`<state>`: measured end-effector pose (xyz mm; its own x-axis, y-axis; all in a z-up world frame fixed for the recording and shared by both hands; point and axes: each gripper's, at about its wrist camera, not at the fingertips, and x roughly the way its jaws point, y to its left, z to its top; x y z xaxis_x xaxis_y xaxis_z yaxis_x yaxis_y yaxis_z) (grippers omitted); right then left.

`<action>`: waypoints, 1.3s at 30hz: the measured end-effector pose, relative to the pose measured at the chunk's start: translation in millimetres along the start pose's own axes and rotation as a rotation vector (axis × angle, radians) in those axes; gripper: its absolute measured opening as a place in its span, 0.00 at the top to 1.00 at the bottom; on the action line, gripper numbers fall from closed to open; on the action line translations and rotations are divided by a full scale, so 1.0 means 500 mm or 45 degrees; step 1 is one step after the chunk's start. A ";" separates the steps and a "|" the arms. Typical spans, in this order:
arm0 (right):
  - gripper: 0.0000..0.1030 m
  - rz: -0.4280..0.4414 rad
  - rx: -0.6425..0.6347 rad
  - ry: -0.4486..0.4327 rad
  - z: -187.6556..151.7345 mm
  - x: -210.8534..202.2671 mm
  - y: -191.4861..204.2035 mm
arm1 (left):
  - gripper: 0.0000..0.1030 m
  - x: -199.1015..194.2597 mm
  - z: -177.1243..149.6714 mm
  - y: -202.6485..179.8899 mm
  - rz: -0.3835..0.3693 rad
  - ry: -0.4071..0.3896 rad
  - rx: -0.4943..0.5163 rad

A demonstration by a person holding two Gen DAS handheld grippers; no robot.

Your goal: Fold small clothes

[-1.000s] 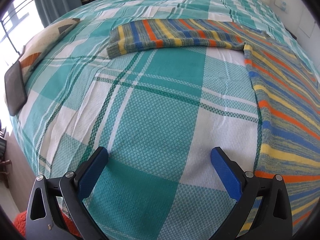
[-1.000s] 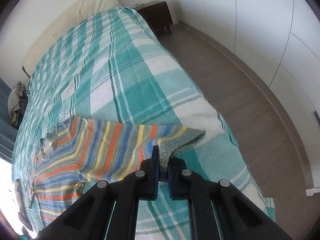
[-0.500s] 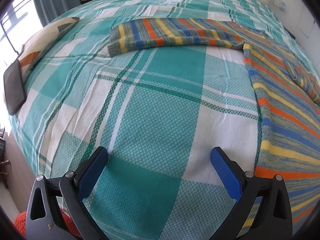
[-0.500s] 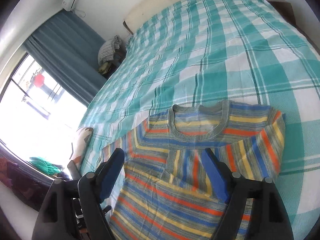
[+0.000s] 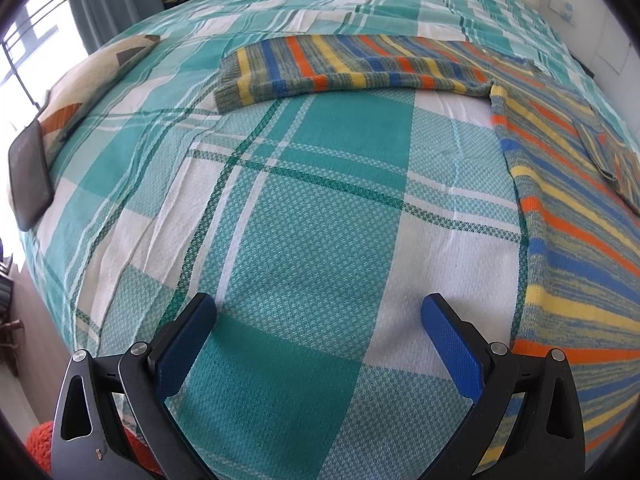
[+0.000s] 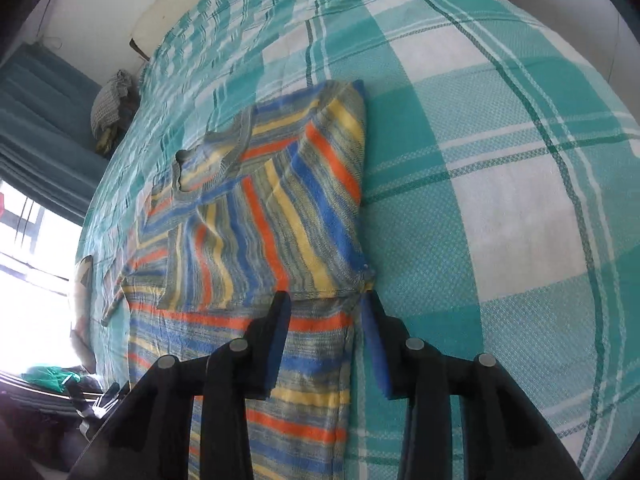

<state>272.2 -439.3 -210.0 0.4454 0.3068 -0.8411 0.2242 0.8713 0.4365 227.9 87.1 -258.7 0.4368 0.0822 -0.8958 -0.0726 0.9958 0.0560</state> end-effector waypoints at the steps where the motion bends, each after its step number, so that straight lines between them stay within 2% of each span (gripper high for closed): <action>1: 0.63 0.007 -0.040 -0.008 -0.013 -0.012 0.011 | 0.00 0.000 0.000 -0.001 0.003 -0.001 -0.001; 2: 0.62 0.017 -0.071 -0.023 -0.028 -0.025 0.023 | 0.00 0.000 -0.001 -0.001 0.004 -0.003 -0.001; 4: 0.49 0.028 -0.117 -0.066 -0.069 -0.049 0.033 | 0.00 -0.001 -0.003 0.000 0.003 -0.009 -0.002; 5: 0.45 0.014 -0.137 -0.095 -0.094 -0.060 0.033 | 0.00 -0.001 -0.004 0.001 0.000 -0.011 -0.002; 9: 0.36 -0.155 -0.176 -0.189 -0.197 -0.091 0.008 | 0.00 -0.001 -0.009 0.002 -0.007 -0.019 0.003; 12: 0.35 -0.229 -0.130 -0.217 -0.275 -0.114 -0.032 | 0.00 0.000 -0.010 0.000 -0.005 -0.022 0.004; 15: 0.33 -0.261 -0.035 -0.337 -0.357 -0.170 -0.073 | 0.00 0.000 -0.012 -0.004 0.009 -0.030 0.009; 18: 0.22 -0.334 0.020 -0.443 -0.424 -0.207 -0.093 | 0.00 0.001 -0.013 -0.005 0.016 -0.033 0.009; 21: 0.21 -0.350 0.040 -0.444 -0.425 -0.211 -0.105 | 0.00 0.002 -0.013 -0.006 0.019 -0.033 0.008; 26: 0.21 -0.393 0.028 -0.509 -0.412 -0.208 -0.103 | 0.00 0.003 -0.014 -0.006 0.013 -0.040 0.010; 39: 0.21 -0.403 -0.035 -0.490 -0.416 -0.191 -0.082 | 0.00 0.002 -0.017 -0.007 0.015 -0.047 0.013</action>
<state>40.0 -424.5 -214.1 0.6482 -0.1335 -0.7496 0.3794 0.9102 0.1660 221.1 83.3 -263.5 0.4687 0.0952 -0.8782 -0.0692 0.9951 0.0710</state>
